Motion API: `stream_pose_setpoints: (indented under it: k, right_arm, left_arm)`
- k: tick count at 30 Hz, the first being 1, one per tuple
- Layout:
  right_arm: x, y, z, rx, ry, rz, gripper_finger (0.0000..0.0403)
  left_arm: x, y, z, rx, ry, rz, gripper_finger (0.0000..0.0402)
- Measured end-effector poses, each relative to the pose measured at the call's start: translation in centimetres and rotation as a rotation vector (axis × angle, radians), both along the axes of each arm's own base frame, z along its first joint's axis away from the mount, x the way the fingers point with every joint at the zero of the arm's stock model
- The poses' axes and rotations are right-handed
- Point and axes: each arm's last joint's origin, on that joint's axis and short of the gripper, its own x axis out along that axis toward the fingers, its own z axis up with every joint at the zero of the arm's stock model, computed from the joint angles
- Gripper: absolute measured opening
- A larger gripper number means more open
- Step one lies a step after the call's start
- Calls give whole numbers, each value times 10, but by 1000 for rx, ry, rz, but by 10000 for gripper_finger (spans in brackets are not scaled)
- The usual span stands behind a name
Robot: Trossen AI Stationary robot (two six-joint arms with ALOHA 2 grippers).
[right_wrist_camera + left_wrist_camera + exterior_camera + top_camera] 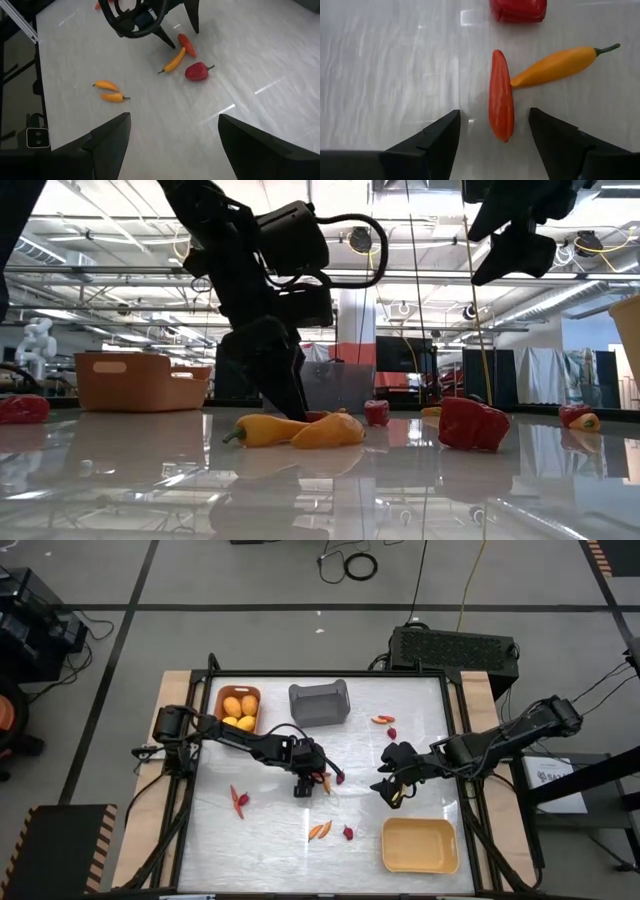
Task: Sort produce into baskets
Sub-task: Put the orange chili pepper into the black bin
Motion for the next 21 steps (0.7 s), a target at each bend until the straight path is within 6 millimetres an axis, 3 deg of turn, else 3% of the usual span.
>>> stream_pose_setpoints:
  k: [10, 21]
  right_arm:
    - [0, 0, 0, 12, 1, -5, 293]
    - [0, 0, 0, 25, 2, -18, 293]
  left_arm:
    - [-1, -1, -4, -20, 31, 38, 239]
    - [-2, -1, -3, -21, 31, 38, 143]
